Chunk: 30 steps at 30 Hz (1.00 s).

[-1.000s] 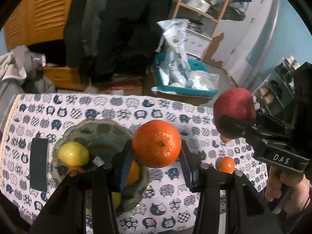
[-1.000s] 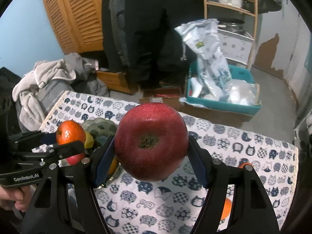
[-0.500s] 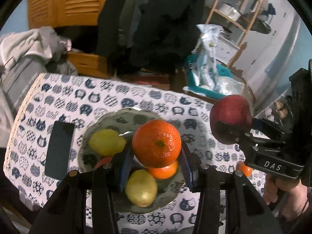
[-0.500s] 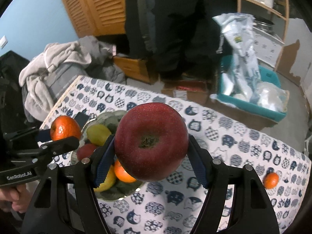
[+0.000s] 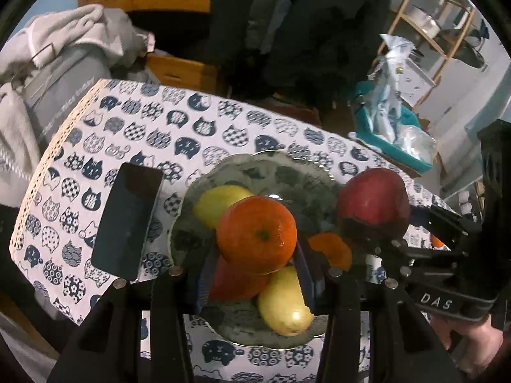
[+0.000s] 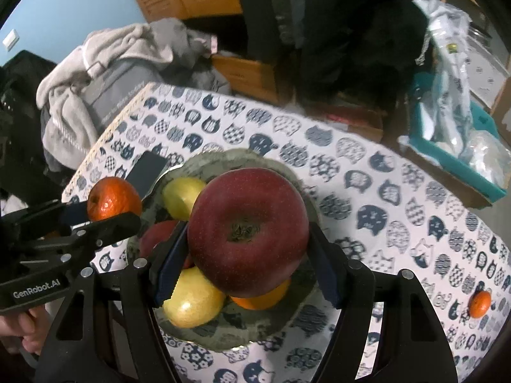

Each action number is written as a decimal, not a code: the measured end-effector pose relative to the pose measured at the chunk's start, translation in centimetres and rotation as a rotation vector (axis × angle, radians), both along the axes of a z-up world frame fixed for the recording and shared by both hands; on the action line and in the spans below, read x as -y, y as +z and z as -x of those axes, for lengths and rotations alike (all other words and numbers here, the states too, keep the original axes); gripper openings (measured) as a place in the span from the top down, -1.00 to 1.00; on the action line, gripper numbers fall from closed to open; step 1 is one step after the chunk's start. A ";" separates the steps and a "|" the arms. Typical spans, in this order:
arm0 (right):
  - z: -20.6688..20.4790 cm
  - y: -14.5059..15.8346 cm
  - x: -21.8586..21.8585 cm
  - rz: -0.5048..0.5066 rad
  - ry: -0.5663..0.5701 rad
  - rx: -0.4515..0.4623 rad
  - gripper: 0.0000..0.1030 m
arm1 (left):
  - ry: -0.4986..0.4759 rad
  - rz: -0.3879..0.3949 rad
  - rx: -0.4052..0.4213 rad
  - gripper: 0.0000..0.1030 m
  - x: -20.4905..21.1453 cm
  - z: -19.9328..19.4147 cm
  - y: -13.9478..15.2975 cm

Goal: Organize fruits
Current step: 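Open the left gripper over the bowl while the right gripper releases the red apple into it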

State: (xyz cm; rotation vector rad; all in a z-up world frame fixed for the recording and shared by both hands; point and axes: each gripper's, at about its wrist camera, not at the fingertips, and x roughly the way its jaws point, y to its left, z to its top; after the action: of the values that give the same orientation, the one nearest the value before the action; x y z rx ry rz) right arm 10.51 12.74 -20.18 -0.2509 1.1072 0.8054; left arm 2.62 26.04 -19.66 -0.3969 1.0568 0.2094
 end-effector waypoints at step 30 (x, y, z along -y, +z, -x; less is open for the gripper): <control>0.2 -3.0 0.2 0.040 0.026 -0.077 -0.41 | -0.007 0.047 -0.046 0.09 0.5 -0.9 -2.2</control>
State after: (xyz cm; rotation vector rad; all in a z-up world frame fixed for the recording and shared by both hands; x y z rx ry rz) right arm 10.34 12.56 -23.16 -0.2704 1.1953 0.8218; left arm 3.48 25.50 -21.91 -0.4326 1.1098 0.1889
